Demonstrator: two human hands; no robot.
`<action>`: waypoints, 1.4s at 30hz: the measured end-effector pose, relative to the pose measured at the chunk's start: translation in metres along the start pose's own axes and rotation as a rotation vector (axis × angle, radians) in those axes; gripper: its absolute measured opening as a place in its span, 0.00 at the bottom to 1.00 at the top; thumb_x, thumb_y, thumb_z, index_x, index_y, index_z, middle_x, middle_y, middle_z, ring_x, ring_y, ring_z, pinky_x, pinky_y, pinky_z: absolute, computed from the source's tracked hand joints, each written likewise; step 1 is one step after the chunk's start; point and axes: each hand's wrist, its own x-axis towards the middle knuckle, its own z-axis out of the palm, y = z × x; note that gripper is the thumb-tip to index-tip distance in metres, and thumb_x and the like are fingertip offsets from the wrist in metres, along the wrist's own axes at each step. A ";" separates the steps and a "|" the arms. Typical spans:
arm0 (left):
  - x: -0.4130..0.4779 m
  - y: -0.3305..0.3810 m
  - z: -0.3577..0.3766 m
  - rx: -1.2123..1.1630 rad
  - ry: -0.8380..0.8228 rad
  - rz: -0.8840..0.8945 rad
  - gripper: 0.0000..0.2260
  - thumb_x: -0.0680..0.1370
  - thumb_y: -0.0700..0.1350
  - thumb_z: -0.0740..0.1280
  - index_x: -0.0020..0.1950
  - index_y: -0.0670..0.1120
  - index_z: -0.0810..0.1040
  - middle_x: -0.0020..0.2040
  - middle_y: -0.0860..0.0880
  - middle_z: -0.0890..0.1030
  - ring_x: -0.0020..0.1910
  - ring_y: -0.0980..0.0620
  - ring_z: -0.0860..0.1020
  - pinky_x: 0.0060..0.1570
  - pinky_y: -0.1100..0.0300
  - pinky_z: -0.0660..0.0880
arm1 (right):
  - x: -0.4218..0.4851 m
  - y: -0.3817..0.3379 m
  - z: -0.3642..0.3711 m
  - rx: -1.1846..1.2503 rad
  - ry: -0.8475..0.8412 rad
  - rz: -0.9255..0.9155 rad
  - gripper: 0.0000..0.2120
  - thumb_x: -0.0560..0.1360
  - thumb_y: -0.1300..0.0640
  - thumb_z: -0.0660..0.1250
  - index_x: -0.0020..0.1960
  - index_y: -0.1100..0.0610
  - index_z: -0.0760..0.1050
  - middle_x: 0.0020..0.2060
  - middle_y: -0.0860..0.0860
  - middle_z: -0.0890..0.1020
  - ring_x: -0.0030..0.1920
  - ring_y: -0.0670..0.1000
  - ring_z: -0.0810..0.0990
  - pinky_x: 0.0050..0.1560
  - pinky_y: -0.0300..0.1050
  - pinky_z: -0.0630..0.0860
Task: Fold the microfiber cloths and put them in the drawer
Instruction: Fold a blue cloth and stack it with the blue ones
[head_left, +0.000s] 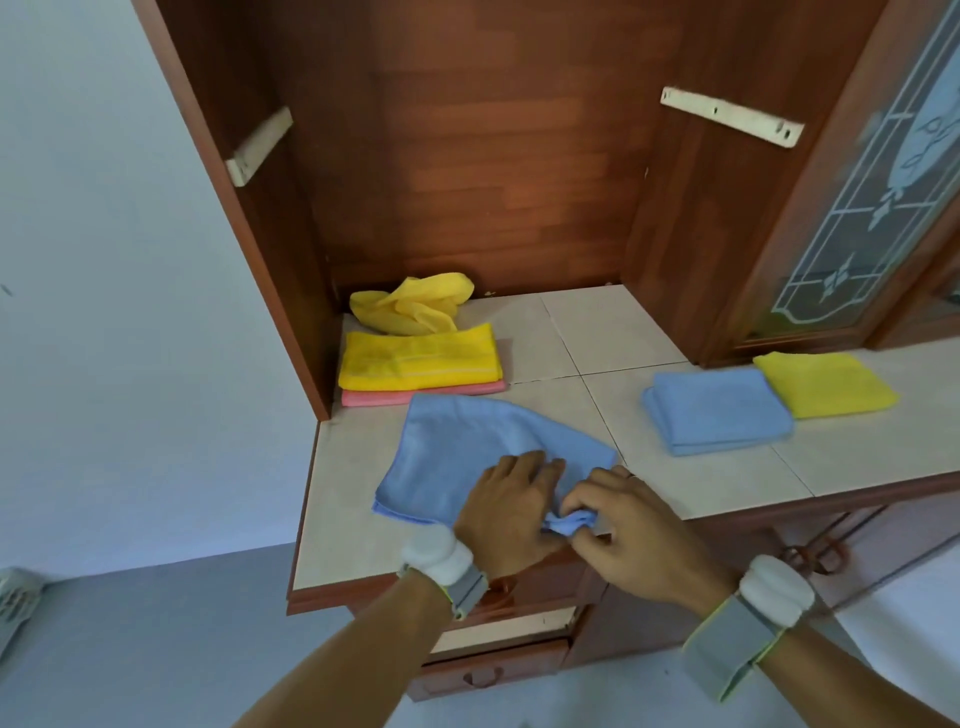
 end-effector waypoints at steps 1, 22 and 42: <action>0.002 0.002 0.002 -0.036 -0.016 -0.009 0.33 0.70 0.62 0.54 0.68 0.45 0.74 0.66 0.42 0.76 0.59 0.37 0.76 0.57 0.47 0.75 | -0.001 0.000 0.001 0.008 0.005 -0.012 0.07 0.69 0.52 0.66 0.46 0.44 0.73 0.41 0.41 0.73 0.43 0.44 0.73 0.46 0.43 0.72; -0.030 -0.027 -0.021 -0.808 0.053 -0.259 0.08 0.81 0.41 0.59 0.45 0.49 0.74 0.29 0.58 0.70 0.30 0.60 0.65 0.36 0.65 0.65 | 0.017 0.045 -0.053 -0.146 -0.145 0.126 0.13 0.77 0.60 0.57 0.37 0.48 0.63 0.26 0.50 0.69 0.29 0.49 0.69 0.31 0.43 0.64; -0.037 -0.064 0.004 -0.361 0.510 -0.926 0.20 0.80 0.60 0.56 0.38 0.46 0.64 0.33 0.46 0.75 0.36 0.40 0.76 0.33 0.56 0.64 | 0.131 0.017 0.049 -0.186 -0.006 0.297 0.16 0.83 0.51 0.51 0.69 0.51 0.60 0.60 0.56 0.79 0.54 0.63 0.79 0.49 0.51 0.72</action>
